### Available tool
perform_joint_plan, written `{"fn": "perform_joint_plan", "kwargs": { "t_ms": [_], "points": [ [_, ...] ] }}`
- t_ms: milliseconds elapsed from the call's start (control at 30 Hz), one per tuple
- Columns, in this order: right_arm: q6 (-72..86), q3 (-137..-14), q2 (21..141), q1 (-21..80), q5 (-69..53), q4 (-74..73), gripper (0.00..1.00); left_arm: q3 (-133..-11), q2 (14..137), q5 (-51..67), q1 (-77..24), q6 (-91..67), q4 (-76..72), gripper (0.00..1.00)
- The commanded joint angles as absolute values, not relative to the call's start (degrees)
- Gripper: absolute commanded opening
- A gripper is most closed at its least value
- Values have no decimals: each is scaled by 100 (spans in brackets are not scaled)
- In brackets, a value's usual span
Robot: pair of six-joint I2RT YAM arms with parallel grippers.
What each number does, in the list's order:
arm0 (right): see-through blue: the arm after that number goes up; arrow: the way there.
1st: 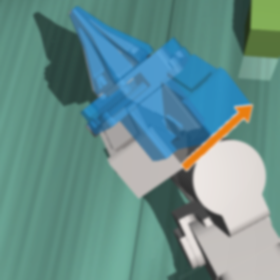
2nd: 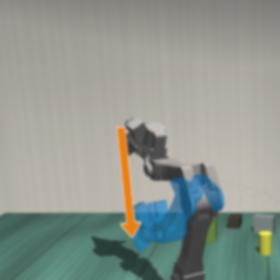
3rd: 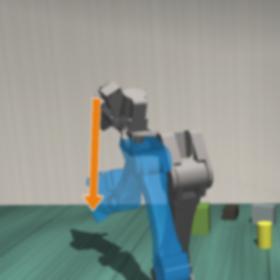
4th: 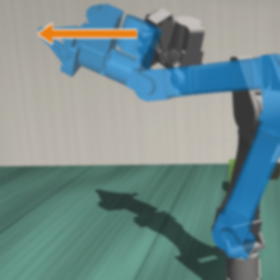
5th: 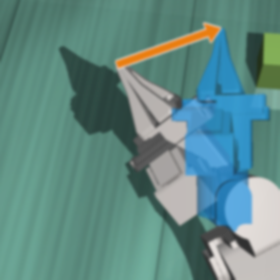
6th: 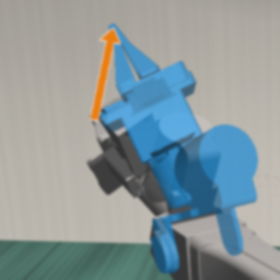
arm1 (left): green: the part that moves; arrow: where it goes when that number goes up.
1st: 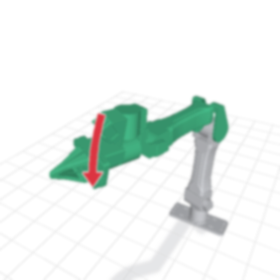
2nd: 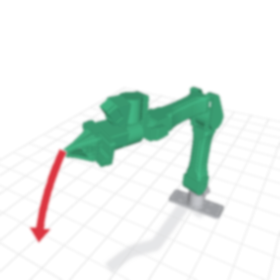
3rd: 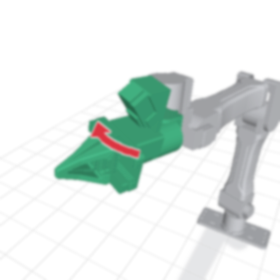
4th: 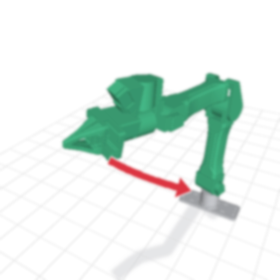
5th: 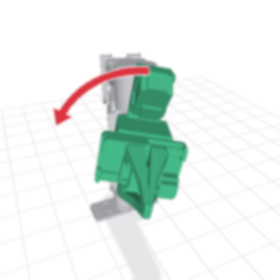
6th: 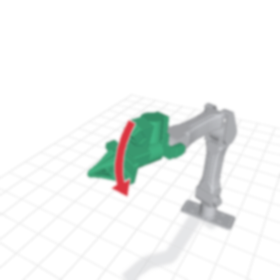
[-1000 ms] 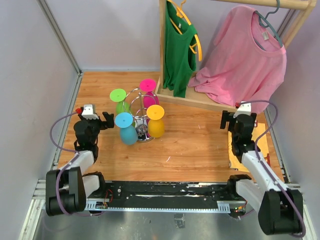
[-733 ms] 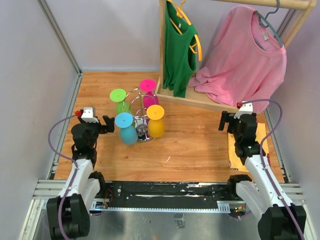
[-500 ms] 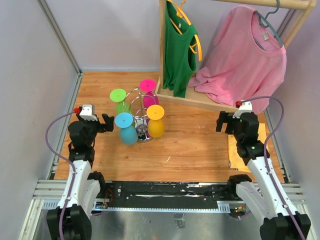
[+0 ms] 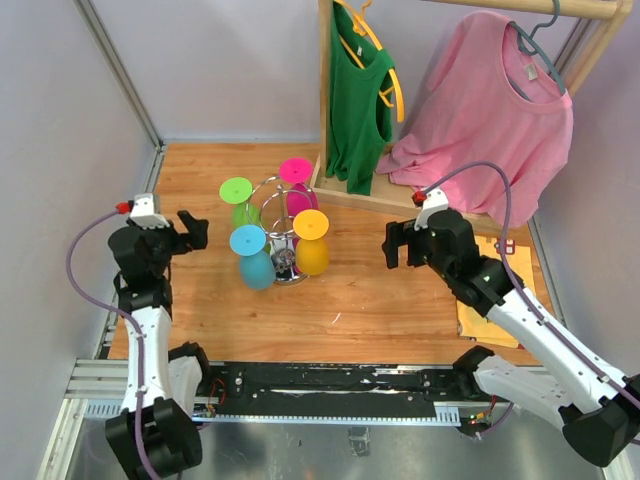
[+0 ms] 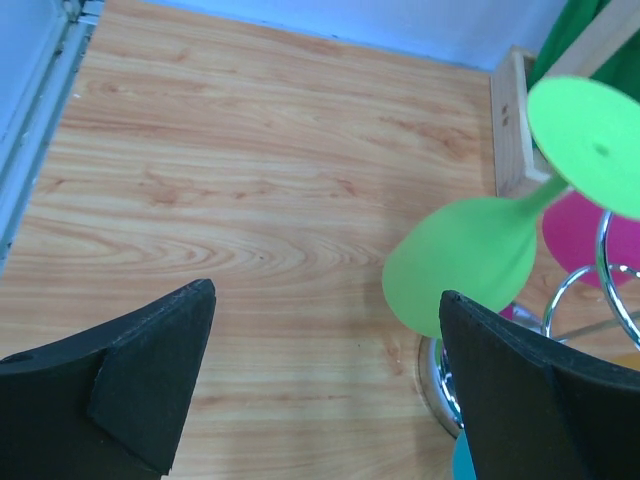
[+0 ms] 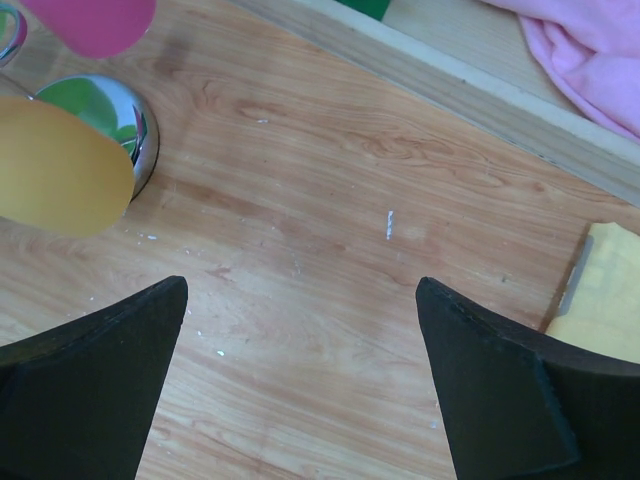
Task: Take the wine glass off the wine glass rack
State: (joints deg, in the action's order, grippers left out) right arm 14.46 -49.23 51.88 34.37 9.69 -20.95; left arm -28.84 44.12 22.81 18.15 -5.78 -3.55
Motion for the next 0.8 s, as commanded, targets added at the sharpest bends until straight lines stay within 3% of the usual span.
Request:
{"fn": "perform_joint_plan", "kwargs": {
  "t_ms": [0,200,767],
  "points": [
    [1755,-5134,5227,3755,1327,-2229,99,-3418,4615,3253,2646,-1181,-53,99],
    [1643,-5331,5464,4104,1336,-2039,99,-4208,5573,4323,3146,-2169,361,97],
    [1706,-5992,6160,4925,1715,-1996,98,-4778,6198,6123,3051,-4462,-33,86]
  ]
}}
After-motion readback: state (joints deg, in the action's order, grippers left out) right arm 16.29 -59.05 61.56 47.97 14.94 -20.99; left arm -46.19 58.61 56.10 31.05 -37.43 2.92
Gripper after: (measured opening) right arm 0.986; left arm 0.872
